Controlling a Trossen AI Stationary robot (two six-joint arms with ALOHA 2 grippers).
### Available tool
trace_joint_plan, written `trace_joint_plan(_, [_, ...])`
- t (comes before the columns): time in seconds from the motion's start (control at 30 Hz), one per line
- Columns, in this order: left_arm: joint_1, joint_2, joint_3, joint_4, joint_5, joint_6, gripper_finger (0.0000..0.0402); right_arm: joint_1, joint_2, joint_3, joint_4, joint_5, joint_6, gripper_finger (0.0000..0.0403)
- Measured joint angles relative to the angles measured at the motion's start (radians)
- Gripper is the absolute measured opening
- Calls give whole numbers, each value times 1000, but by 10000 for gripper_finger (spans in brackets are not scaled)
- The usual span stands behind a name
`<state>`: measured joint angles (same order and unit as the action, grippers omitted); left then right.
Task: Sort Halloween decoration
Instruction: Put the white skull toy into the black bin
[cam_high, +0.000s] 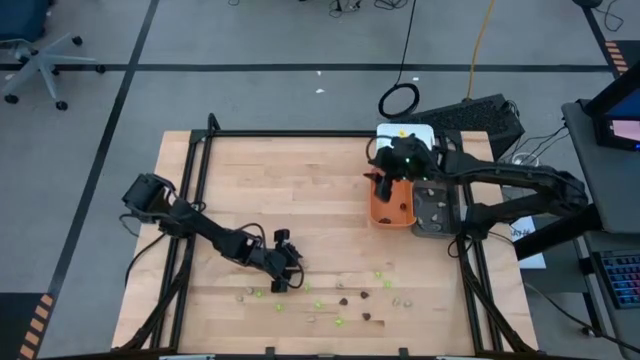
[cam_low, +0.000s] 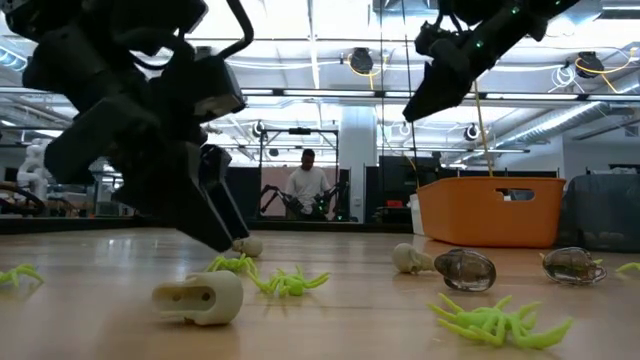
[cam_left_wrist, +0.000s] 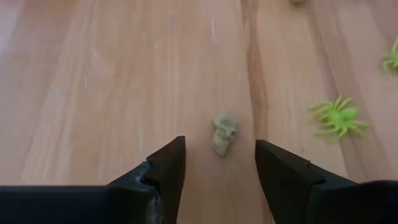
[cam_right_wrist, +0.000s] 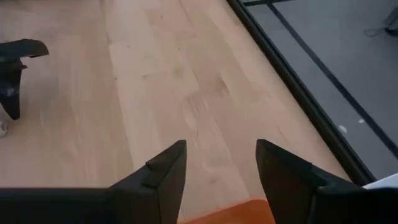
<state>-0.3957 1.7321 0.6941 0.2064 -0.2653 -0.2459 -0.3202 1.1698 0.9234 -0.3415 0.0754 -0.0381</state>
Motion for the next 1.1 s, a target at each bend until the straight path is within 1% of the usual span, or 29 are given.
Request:
trace_joint_plan(0.1, [0,15,0,12,0,0,172,43,0,0,1,32,6,176])
trace_joint_plan(0.43, [4,45,1,55,2,1,105,143,0,0,23,33,28,176])
trace_joint_plan(0.53, [4,54,2,66,2,22,75,164,0,0,23,33,39,176])
trace_joint_plan(0.67, [5,56,2,78,2,43,21,193,0,0,23,33,49,176])
trace_joint_plan(0.7, [5,56,2,81,1,43,13,202,0,0,23,33,49,176])
trace_joint_plan(0.9, [8,59,0,113,1,77,15,280,34,0,32,33,25,176])
trace_joint_plan(1.1, [26,33,0,141,1,79,16,383,137,0,100,33,0,176])
